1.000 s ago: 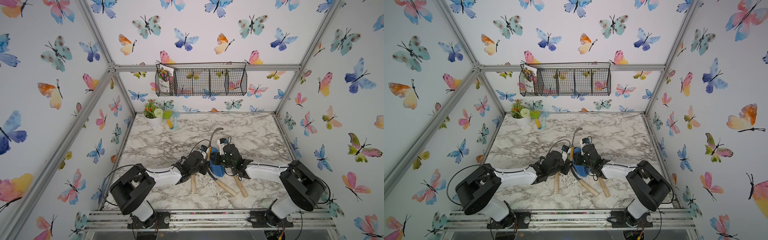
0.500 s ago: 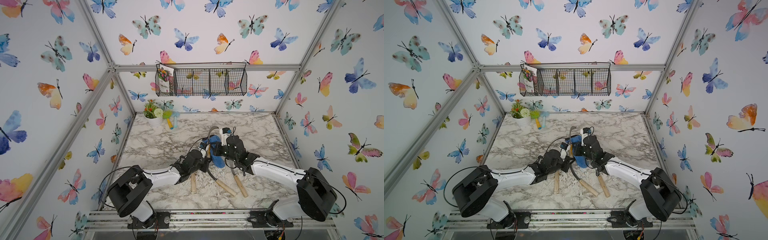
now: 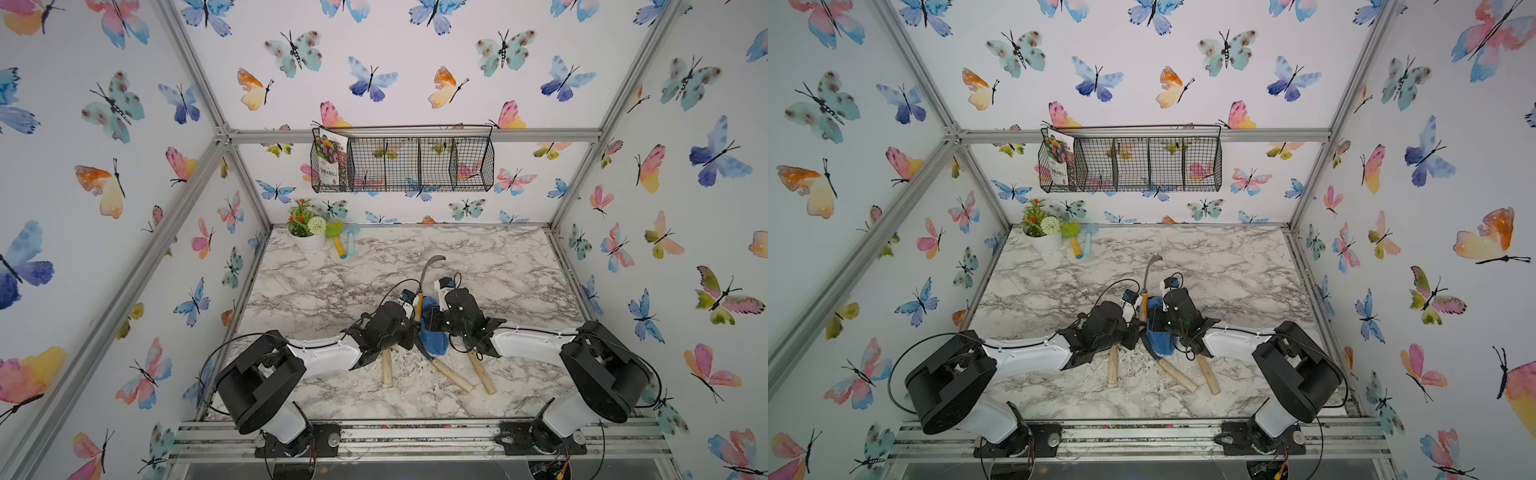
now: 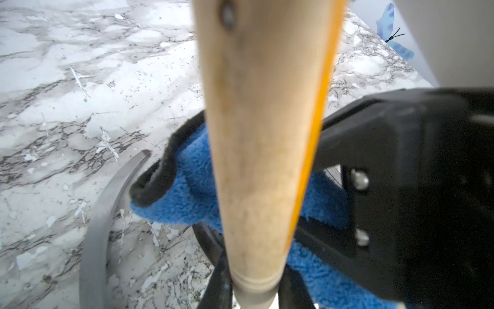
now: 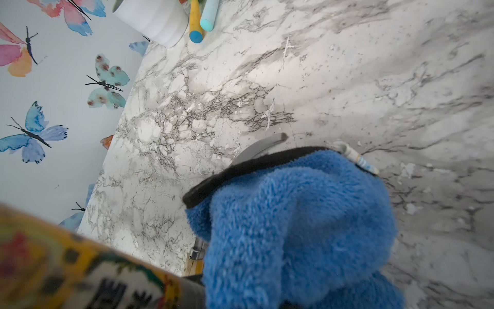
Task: Wipe small sickles with rags
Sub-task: Wipe the small sickle.
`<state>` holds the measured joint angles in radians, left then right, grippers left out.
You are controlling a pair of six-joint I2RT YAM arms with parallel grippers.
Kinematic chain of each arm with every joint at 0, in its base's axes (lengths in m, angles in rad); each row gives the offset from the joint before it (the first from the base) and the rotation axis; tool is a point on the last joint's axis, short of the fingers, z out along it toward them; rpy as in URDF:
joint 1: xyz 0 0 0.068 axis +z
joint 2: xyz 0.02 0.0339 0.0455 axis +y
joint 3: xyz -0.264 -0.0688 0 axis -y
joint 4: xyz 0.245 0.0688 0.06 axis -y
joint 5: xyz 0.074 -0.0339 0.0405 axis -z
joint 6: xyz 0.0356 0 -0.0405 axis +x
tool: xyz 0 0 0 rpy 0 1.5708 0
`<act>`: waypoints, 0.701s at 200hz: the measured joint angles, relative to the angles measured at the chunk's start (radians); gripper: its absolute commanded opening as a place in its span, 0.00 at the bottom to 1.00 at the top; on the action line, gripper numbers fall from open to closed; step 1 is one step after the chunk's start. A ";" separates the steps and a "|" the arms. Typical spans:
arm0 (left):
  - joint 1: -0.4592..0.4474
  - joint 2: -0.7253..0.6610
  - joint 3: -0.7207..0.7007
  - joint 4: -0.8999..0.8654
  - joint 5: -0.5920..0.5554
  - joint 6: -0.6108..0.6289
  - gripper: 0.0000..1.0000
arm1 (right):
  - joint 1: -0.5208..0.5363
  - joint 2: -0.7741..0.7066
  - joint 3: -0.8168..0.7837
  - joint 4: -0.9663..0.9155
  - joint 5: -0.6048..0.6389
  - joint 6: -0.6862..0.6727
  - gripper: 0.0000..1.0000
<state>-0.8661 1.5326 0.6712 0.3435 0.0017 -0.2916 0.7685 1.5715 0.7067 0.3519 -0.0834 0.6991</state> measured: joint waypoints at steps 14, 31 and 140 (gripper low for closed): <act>0.000 0.000 0.000 0.006 0.003 0.000 0.00 | -0.001 -0.017 0.006 -0.013 0.001 -0.003 0.02; 0.000 0.000 0.000 0.018 0.006 0.000 0.00 | 0.000 -0.054 0.028 -0.047 0.004 -0.011 0.02; 0.008 0.000 0.000 0.021 -0.012 -0.014 0.00 | -0.004 -0.131 0.055 -0.022 0.033 -0.009 0.02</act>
<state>-0.8585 1.5326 0.6712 0.3649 -0.0105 -0.3054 0.7647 1.4406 0.7616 0.3302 -0.0505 0.6903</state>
